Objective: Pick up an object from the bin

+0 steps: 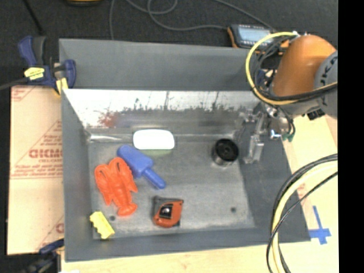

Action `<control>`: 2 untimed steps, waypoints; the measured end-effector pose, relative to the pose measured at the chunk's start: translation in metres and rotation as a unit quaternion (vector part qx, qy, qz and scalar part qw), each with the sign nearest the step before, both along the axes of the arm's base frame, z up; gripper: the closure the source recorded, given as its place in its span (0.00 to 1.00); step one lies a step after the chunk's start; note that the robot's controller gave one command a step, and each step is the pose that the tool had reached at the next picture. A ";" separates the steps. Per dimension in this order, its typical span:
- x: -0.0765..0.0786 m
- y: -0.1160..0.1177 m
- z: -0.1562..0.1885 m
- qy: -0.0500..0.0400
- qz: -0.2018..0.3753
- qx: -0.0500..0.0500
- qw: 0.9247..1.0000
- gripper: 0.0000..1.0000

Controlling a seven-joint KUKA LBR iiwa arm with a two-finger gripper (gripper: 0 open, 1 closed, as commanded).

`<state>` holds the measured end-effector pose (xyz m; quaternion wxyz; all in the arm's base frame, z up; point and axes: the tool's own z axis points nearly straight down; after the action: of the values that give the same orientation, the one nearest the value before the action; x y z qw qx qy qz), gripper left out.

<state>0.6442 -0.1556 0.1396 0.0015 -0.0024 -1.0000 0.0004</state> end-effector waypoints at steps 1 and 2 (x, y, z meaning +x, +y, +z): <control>0.002 0.000 0.005 -0.004 0.001 -0.001 1.000 0.00; -0.016 0.026 -0.024 -0.009 -0.051 -0.002 0.999 0.00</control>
Offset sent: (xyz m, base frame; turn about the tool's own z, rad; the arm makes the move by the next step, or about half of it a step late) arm -0.0434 0.0672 -0.0696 0.2160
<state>0.6279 -0.1299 0.1155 -0.0072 -0.0533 -0.9986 0.0020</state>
